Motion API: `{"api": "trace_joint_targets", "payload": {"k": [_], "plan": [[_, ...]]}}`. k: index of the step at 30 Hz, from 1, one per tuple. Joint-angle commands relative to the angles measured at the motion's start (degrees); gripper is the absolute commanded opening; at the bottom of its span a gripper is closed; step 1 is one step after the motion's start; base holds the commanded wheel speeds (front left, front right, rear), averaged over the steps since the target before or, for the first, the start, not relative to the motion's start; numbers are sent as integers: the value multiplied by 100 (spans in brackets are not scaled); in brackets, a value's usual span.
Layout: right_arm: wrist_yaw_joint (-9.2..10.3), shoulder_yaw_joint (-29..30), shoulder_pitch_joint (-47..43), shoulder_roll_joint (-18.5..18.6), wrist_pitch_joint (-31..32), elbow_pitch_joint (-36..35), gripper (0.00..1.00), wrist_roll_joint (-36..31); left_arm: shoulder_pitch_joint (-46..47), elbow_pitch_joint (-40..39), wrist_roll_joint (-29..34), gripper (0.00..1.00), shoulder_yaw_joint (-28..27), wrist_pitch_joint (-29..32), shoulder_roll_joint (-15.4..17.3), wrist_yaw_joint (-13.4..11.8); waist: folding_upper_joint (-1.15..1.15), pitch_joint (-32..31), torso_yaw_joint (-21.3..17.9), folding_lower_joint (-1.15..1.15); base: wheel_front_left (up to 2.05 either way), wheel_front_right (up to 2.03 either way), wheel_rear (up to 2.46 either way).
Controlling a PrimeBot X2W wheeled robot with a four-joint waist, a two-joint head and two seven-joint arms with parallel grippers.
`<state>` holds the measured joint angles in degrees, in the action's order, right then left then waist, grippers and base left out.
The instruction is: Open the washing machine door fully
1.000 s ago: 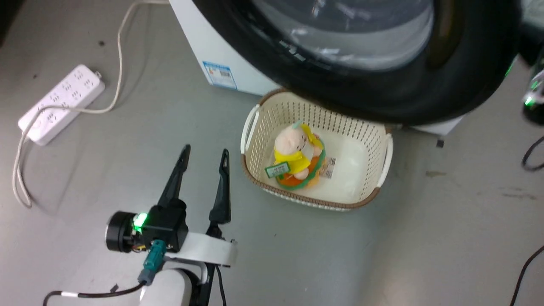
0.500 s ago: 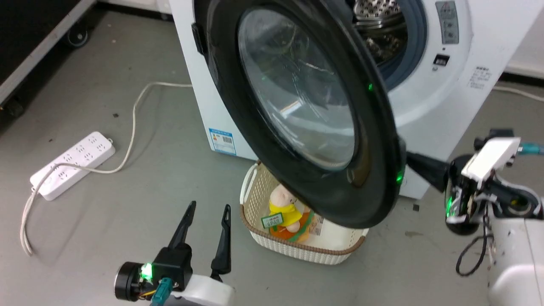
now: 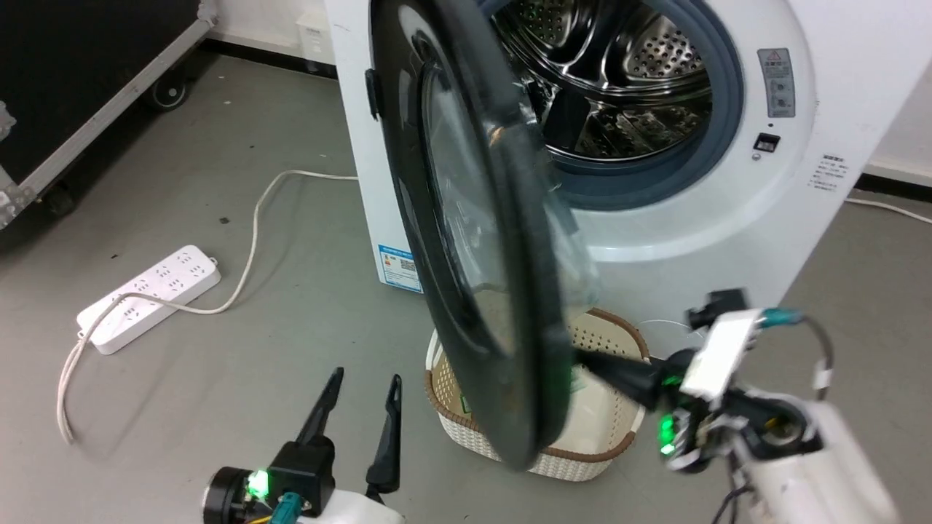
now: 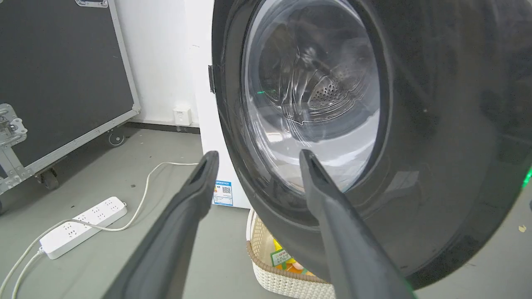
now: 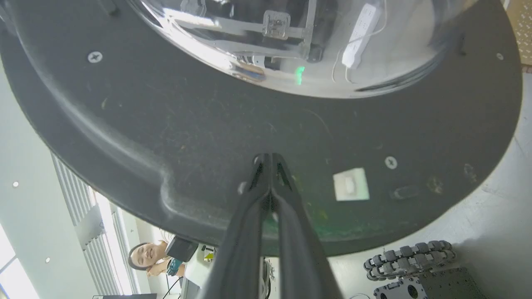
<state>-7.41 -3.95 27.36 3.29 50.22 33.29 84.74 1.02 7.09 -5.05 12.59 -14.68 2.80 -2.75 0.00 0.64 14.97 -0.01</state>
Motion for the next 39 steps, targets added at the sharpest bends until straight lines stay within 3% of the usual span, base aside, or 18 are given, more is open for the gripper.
{"api": "trace_joint_targets", "payload": {"k": [1, 6, 10, 11, 12, 13, 16, 21, 28, 31, 34, 39], "plan": [[-8, -210, -162, -40, -89, -80, 0, 134, -106, 9, 34, 100, 52, -32, 8, 47, 0, -12, 23, 1, 0, 0, 0], [-8, -1022, -343, -41, -546, -304, 0, 543, -159, 10, 8, 100, 177, -32, 8, 61, 0, -5, 87, 1, 0, 0, 0], [-8, -1309, -368, -41, -922, -358, 0, 625, -174, 14, -10, 100, 190, -32, 8, 54, 0, -13, 113, 1, 0, 0, 0], [-8, -1311, -356, -41, -1048, -349, 24, 597, -180, 13, -9, 100, 174, -32, 8, 55, 0, -25, 109, 1, 0, 0, 0], [-8, -1304, -351, -41, -1141, -334, 80, 580, -186, 10, -5, 100, 150, -32, 8, 56, 0, -45, 101, 1, 0, 0, 0], [-8, -1284, -344, -37, -1231, -345, 100, 544, -199, 8, 2, 100, 121, -32, 8, 58, 0, -75, 86, 1, 0, 0, 0], [-8, -1163, -384, 126, -1645, -532, 100, 291, -239, -4, 33, 100, 21, -32, 8, 69, 0, -152, 24, 1, 0, 0, 0], [-8, -815, -652, 630, -2892, -1039, 100, -534, -301, -42, 47, 100, -108, -32, 8, 135, 0, -320, -155, 1, 0, 0, 0], [-8, -866, -1260, 1548, -4986, -1911, 100, -2862, -342, -148, -17, 100, -332, -32, 8, 113, 0, -482, -542, 1, 0, 0, 0], [-8, -836, -1517, 1835, -5766, -2077, 100, -4271, -377, -194, -50, 100, -429, -32, 8, 109, 0, -525, -715, 1, 0, 0, 0], [-8, -397, -1828, 1695, -6267, -2192, 100, -5569, -405, -231, -78, 100, -506, -32, 8, 123, 0, -545, -847, 1, 0, 0, 0], [-8, 533, -2619, 880, -6478, -2791, 100, -7518, -442, -236, -108, 100, -581, -32, 8, 211, 0, -531, -949, 1, 0, 0, 0]]}}
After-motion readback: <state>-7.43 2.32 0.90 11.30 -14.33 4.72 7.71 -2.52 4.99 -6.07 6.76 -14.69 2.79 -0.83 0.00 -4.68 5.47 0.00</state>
